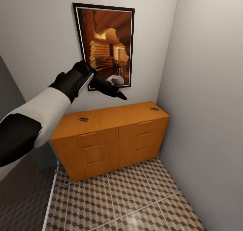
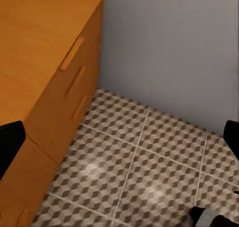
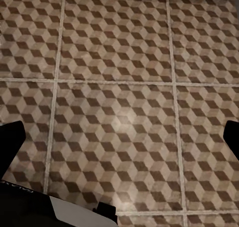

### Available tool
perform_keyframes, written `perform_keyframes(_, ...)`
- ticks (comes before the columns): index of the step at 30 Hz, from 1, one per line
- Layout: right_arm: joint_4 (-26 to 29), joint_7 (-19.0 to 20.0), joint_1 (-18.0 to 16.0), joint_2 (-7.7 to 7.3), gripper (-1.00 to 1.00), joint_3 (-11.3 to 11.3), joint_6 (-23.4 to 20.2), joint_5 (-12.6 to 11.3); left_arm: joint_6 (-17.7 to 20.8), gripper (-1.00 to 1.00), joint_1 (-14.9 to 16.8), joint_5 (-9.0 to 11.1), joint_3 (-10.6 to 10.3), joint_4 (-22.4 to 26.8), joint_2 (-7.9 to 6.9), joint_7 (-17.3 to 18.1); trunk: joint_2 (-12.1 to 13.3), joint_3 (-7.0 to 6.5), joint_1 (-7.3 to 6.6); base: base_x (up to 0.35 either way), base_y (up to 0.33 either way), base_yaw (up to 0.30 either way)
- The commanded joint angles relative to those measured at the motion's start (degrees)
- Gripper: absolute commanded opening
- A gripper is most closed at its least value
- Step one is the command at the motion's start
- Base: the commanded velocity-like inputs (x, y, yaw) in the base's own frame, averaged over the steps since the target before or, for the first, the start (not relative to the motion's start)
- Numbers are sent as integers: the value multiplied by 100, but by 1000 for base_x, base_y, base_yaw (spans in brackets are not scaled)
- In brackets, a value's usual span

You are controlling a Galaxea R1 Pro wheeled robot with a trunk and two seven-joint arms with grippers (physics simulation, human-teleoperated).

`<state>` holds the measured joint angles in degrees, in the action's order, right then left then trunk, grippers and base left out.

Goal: Take the four mousetraps from the cabinet in the bathroom and place them on the bathroom floor. Make sure all four end up on the same floor surface, and ensure that at least two of them are either under or directly next to the same bathroom sink.

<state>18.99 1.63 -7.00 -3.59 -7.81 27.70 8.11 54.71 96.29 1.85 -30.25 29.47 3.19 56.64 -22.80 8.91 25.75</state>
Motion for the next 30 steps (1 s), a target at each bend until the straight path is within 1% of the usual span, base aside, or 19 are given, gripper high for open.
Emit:
perform_keyframes(1, -2, 28, -4, -2, 100, 1, 23, 24, -66, 100, 5, 14, -208, 64, -60, 234, -12, 12, 3, 0, 0, 0)
perform_keyframes(2, -5, 98, -3, -3, 100, -3, 33, 24, -270, 100, -3, 7, -502, 154, -165, 595, -12, 12, 3, 0, 0, 0)
perform_keyframes(3, -6, 146, -3, -5, 100, -5, 39, 23, -362, 100, -11, 4, -608, 186, -210, 732, -12, 12, 3, 0, 0, 0)
perform_keyframes(4, -7, 254, -3, -7, 100, -3, 46, 20, -518, 100, -26, -1, -762, 235, -287, 929, -12, 12, 3, 0, 0, 0)
perform_keyframes(8, -8, 446, -3, -9, 100, 17, 56, 7, -690, 100, -51, 7, -923, 288, -419, 1145, -12, 12, 3, 0, 0, 0)
perform_keyframes(9, -8, 497, -3, -10, 100, 29, 69, 1, -736, 100, -66, 22, -963, 305, -478, 1211, -12, 12, 3, 0, 0, 0)
perform_keyframes(11, -9, 538, -3, -17, 100, 40, 112, -14, -781, 100, -105, 41, -999, 360, -537, 1279, -12, 12, 3, 0, 0, 0)
perform_keyframes(14, -80, 550, -3, -31, 100, 50, 158, -33, -814, 100, -192, 55, -1027, 641, -637, 1408, -12, 12, 3, 0, 0, 0)
perform_keyframes(15, -209, 546, -3, -38, 100, 74, 166, -47, -822, 100, -241, 58, -1041, 942, -777, 1590, -12, 12, 3, 0, 0, 0)
perform_keyframes(17, -312, 541, -3, -41, 100, 124, 164, -66, -825, 100, -268, 54, -1049, 1183, -892, 1729, -12, 12, 3, 0, 0, 0)
perform_keyframes(18, -413, 537, -3, -44, 100, 217, 158, -89, -827, 100, -292, 50, -1053, 1424, -1009, 1861, -12, 12, 3, 0, 0, 0)
perform_keyframes(22, -639, 534, 9, -50, 100, 521, 148, -116, -879, 100, -320, 45, -1084, 1888, -1206, 2102, -12, 12, 3, 0, 0, 0)
perform_keyframes(23, -763, 536, 14, -52, 100, 691, 145, -120, -979, 100, -327, 38, -1116, 2109, -1262, 2221, -12, 12, 3, 0, 0, 0)
perform_keyframes(24, -922, 538, 19, -53, 100, 906, 142, -123, -1203, 100, -333, 32, -1161, 2415, -1312, 2418, -12, 12, 3, 0, 0, 0)
perform_keyframes(26, -992, 539, 20, -54, 100, 1000, 141, -124, -1348, 100, -335, 28, -1179, 2598, -1331, 2579, -12, 12, 3, 0, 0, 0)
perform_keyframes(27, -1037, 539, 21, -56, 100, 1061, 140, -124, -1453, 100, -336, 19, -1191, 2733, -1342, 2750, -12, 12, 3, 0, 0, 0)
perform_keyframes(30, -1076, 539, 26, -67, 100, 1113, 140, -128, -1553, 100, -338, 10, -1203, 2852, -1349, 2947, -12, 12, 3, 0, 0, 0)
